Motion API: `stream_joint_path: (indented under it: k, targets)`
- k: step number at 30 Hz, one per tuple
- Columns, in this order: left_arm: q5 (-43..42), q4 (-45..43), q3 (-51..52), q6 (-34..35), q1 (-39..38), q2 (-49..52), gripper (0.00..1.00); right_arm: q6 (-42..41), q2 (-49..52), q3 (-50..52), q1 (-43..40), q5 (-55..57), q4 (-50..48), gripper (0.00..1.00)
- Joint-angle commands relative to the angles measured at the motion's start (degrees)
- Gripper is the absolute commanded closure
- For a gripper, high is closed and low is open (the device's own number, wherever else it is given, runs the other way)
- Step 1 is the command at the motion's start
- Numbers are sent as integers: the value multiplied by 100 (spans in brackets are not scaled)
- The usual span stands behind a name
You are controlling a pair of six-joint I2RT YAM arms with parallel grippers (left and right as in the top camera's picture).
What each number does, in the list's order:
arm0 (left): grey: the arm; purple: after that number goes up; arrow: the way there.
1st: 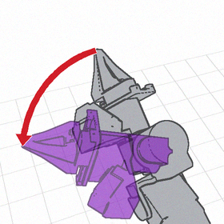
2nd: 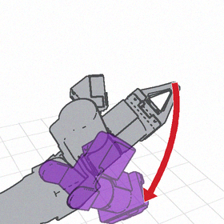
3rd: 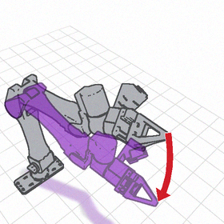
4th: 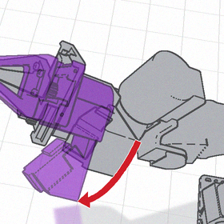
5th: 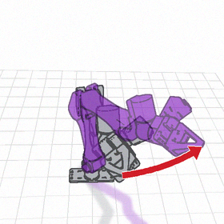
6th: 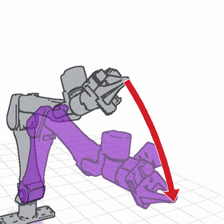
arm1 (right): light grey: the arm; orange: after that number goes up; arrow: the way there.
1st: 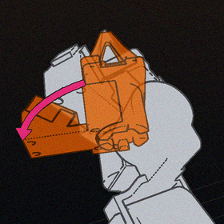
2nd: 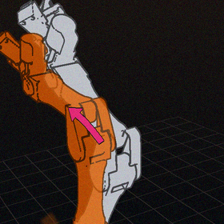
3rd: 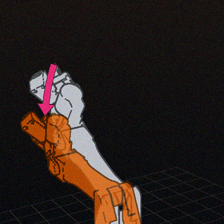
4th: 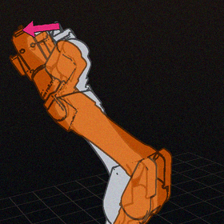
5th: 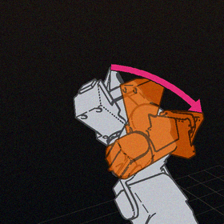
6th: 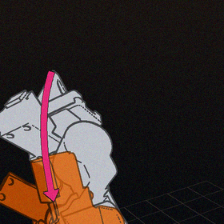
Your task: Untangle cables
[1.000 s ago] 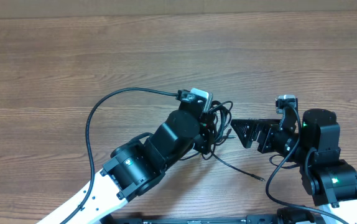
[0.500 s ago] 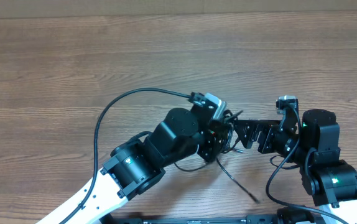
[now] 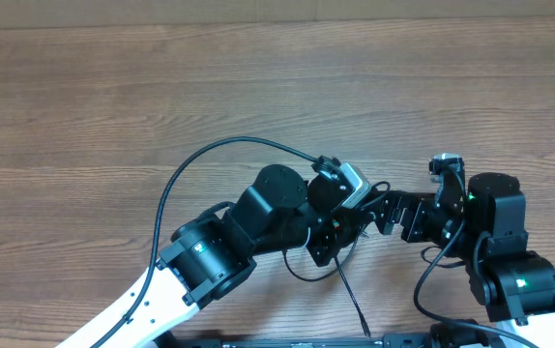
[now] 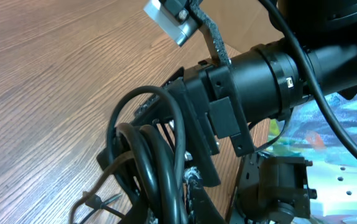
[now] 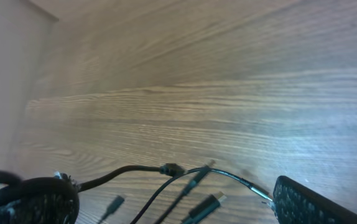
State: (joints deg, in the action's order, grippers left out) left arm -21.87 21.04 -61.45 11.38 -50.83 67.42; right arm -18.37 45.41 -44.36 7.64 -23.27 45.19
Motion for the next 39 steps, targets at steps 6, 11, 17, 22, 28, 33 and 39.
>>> stream_joint_path:
  k: [6,11,17,22,28,33,39]
  targets:
    - [-400,472,-101,-299,-120,-46,96,-909,9,-114,-35,1792,214,0]
    - [101,557,-103,-256,-120,-48,96,-1290,9,-114,-37,2546,549,0]
    - [345,603,-103,-251,-101,-48,96,-1338,9,-114,-35,2677,643,0]
    - [1003,608,-103,219,37,-48,96,-1182,9,-114,-35,2319,498,0]
    - [1331,625,-103,262,280,-46,96,240,9,-114,-35,1008,306,0]
    - [1672,769,-103,-1027,286,-46,96,656,9,-114,-31,750,339,0]
    - [1893,962,-103,-2621,286,-46,96,1722,9,-114,-31,-520,260,0]
